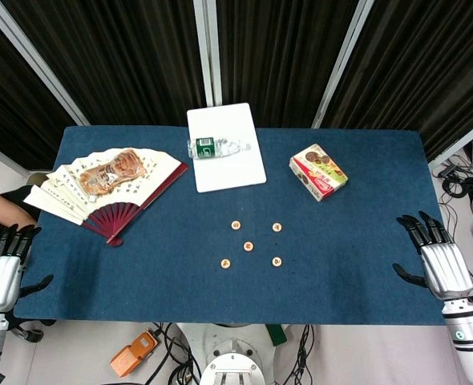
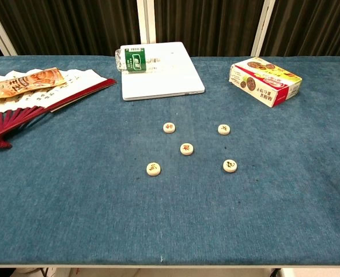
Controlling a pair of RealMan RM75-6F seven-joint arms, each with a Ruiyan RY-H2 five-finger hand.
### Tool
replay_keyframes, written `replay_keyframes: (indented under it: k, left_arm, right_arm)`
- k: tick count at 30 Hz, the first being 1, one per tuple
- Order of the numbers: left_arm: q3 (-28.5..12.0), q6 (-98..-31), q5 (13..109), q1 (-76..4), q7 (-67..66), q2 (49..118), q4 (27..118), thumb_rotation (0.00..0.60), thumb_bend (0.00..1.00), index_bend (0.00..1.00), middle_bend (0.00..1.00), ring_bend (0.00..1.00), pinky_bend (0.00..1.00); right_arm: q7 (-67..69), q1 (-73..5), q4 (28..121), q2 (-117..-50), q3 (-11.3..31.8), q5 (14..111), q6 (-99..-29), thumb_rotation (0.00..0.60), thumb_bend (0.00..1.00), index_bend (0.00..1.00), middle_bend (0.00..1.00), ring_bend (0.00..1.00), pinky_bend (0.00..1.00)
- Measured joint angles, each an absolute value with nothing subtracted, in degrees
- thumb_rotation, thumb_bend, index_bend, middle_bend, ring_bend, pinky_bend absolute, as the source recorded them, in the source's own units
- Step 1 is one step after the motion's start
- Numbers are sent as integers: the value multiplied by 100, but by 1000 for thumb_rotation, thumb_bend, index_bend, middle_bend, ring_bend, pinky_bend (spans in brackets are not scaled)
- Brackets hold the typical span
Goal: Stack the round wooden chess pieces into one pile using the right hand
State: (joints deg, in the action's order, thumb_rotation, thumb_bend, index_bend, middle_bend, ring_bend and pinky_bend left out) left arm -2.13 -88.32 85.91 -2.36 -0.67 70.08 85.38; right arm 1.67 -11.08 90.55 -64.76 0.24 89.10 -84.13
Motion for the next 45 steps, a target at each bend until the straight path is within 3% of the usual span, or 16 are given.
replay_keyframes:
  k: [7,13,26,35,45]
  left_arm:
    - [-233,-8823,8577,-245,-55,7010,8505,600,0,147,118,72,1]
    - [-232,-8846,8598,-238,-29,7022,8497,600,0,147,118,72,1]
    - [-234,-8804,8513,-204,84,7063,8349,600,0,147,118,72,1]
    - [-254,-8755,8425,-187,213,7080,8202,600,0,147,118,72,1]
    - [-266,-8745,8372,-155,295,7118,8096,600,0,147,118,72,1]
  right_arm:
    - [22,-1376,9228,-6592,2,9181,-7991,600,324,253,193,94,170]
    - [-337,-1964,9420,-6966,27,9480,-7163,600,325,314,194,94,170]
    - [-2120,-3618,8899,-9202,608,8834,-4925,600,337,394,193,94,162]
    - [-2932,-4397,8019,-10306,1016,7978,-4363,600,428,451,193,94,162]
    - [-3149,-4720,7788,-10589,1039,7605,-4262,600,493,481,193,105,162]
